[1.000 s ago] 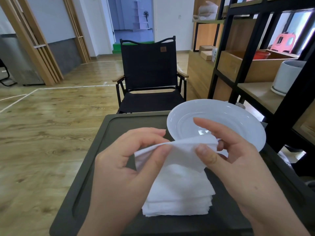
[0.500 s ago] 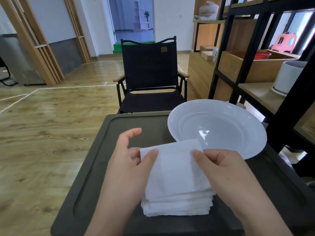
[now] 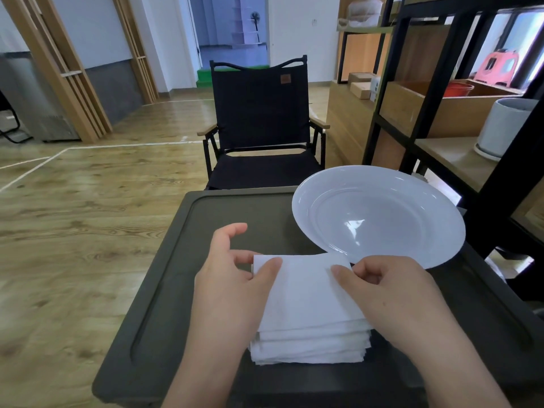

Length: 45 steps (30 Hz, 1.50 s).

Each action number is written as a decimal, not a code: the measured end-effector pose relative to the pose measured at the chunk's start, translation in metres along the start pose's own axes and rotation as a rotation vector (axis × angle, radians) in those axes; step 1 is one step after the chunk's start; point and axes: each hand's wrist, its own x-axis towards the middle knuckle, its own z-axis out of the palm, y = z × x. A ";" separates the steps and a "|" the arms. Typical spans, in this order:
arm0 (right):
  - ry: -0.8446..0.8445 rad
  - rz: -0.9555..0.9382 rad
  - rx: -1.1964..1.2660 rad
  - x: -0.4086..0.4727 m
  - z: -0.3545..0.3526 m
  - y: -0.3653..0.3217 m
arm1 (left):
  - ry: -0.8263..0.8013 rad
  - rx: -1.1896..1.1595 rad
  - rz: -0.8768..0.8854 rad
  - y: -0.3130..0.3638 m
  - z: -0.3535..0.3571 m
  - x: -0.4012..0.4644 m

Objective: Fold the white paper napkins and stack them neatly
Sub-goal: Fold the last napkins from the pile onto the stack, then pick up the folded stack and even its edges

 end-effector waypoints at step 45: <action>-0.515 -0.214 0.402 0.010 0.015 0.008 | -0.619 -0.366 0.091 -0.028 -0.023 0.018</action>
